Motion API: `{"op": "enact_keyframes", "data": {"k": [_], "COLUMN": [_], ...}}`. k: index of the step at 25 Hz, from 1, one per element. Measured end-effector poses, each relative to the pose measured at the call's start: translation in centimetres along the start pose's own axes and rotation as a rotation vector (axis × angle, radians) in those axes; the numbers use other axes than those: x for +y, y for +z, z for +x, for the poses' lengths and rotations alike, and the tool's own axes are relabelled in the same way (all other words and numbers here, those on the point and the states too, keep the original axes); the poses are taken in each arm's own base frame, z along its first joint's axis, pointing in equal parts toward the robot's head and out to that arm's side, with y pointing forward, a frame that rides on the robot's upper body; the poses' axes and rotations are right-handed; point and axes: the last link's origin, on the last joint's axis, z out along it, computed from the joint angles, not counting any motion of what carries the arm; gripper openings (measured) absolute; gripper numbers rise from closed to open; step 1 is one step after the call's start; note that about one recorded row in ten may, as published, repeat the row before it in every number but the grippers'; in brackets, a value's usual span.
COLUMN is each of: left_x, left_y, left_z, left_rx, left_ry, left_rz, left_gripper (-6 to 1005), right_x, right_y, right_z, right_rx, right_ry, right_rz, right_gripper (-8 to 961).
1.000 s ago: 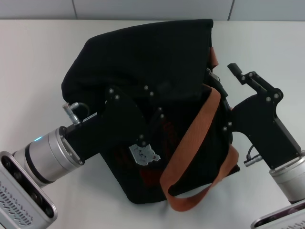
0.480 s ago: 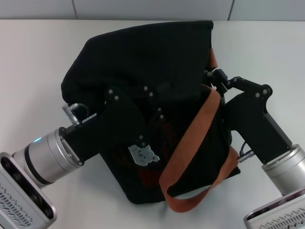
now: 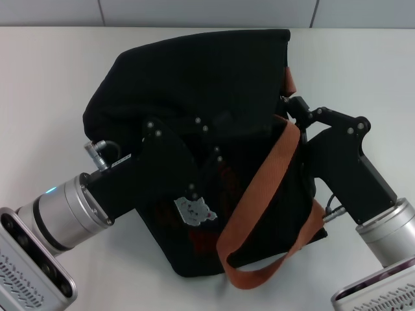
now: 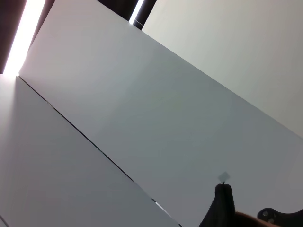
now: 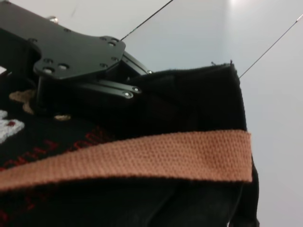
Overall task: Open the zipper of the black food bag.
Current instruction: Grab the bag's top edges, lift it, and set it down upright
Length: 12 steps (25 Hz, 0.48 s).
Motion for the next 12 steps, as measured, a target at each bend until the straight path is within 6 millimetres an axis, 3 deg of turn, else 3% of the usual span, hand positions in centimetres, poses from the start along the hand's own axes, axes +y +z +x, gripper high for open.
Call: {"op": "enact_keyframes", "data": {"k": [12], "left_x": [-0.1], "left_y": [0.2], "left_z": [0.0], "left_rx": [-0.001], "left_ry": [-0.005], "left_rz": [0.015], "left_gripper": [94], "right_x": [0.9], "right_y": [-2.7], "right_z": [1.0], "right_rx": [0.121], "right_ry": [0.054], "right_rz": [-0.018], "right_gripper": [53]}}
